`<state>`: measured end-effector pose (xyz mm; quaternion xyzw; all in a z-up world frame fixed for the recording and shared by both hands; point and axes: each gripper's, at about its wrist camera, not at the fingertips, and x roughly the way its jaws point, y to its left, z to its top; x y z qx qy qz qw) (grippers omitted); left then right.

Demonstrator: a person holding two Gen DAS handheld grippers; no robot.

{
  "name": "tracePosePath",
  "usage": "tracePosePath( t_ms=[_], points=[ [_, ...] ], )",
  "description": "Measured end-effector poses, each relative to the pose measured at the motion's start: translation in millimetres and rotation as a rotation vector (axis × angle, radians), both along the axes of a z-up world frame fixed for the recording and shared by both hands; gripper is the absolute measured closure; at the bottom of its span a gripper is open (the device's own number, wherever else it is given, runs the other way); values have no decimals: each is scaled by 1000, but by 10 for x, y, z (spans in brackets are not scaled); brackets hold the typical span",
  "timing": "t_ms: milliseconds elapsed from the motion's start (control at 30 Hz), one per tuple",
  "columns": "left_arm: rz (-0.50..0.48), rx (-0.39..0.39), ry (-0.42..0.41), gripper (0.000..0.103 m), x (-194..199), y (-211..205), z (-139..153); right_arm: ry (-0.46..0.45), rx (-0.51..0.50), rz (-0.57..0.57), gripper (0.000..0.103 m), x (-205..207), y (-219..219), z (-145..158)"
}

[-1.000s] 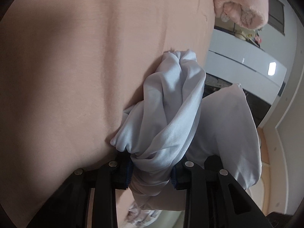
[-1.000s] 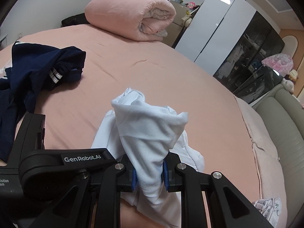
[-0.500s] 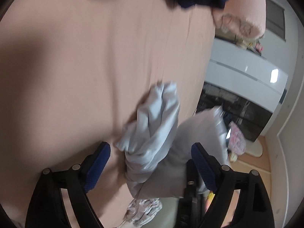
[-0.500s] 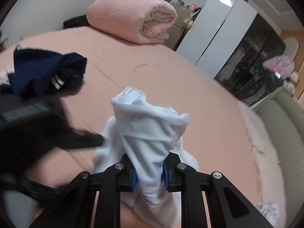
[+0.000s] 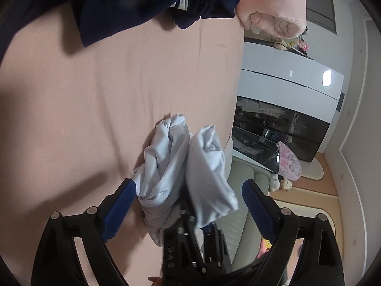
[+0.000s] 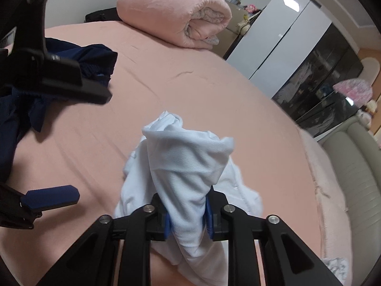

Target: Fold clothes

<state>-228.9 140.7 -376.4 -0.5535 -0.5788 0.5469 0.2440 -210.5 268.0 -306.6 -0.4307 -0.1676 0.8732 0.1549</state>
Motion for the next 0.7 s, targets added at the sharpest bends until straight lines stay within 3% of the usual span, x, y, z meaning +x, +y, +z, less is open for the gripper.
tracePosePath(
  t_ms=[267,367,500,533,700],
  points=[
    [-16,-70,63,12,-56,34,146,-8,-99,52,46,88,-22,106],
    [-33,-143,124,12,-85,50,266,25,-146,55,45,174,13,288],
    [-94,-347,241,12,-78,143,518,78,-226,31,37,311,146,530],
    [-105,-355,248,12,-73,182,505,93,-241,17,33,352,188,575],
    [-156,-387,274,12,-50,375,433,145,-313,-66,32,528,488,755]
  ],
)
